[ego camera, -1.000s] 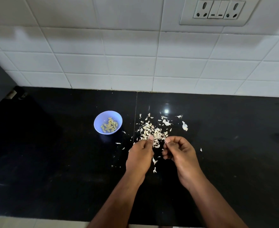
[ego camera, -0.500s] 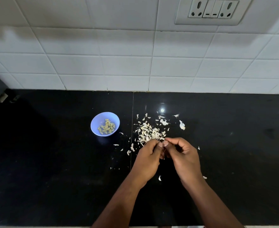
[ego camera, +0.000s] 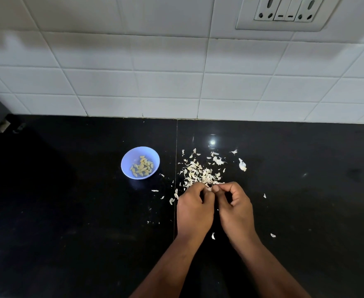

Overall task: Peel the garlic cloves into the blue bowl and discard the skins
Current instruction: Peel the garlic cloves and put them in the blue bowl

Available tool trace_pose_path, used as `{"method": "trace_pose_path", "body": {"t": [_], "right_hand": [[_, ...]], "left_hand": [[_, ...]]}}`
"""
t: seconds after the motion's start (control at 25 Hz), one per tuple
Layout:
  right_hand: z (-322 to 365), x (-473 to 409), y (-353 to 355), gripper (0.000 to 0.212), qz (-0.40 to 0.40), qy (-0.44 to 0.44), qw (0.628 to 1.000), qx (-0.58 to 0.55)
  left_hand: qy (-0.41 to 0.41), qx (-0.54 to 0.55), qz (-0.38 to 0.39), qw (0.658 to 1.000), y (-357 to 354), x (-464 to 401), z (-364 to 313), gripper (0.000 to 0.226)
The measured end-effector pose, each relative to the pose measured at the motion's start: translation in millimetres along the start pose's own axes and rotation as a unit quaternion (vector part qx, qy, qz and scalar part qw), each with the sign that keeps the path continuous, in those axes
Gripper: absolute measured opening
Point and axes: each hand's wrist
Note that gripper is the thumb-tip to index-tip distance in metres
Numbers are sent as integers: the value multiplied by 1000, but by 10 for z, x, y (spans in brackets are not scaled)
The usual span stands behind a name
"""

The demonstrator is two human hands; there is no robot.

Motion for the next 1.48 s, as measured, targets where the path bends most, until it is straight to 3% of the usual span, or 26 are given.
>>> {"method": "trace_pose_path", "body": {"t": [0.16,0.28,0.4,0.6,0.76,0.88,1.0,1.12,1.48], "right_hand": [[-28,-35,-37,20,77,-187,949,-244],[-2,-74,-24,23,49,-204,928,-309],[38,-135,38,14,2,-194,922,-336],[52,-134,119,15,25,-153,936,-317],[40,-107,156,24,39,-124,952,-276],[38,-106,172,20,40,-92,971,-216],[21,-118,199,24,46,-60,986,-150],[12,-132,215,25,56,-30,994,-90],[132,-104,190,20,99,-31,987,-126]], "left_hand": [[40,94,-20,995,-67,28,39,19],[65,160,-16,985,-91,46,46,18],[90,146,-3,985,-26,33,80,15],[125,47,12,991,94,10,89,5],[116,156,51,980,85,3,15,25],[110,187,39,976,96,20,-56,9],[91,207,81,971,139,14,-90,18],[80,210,114,968,174,3,-72,6],[67,229,104,966,218,-53,-28,6]]}}
Point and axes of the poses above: each hand's wrist, its own x-axis away from the middle knuckle, its own y-axis out of the back of the hand, z = x × y, and after that the axes turned 5 degrees about y, right-handed
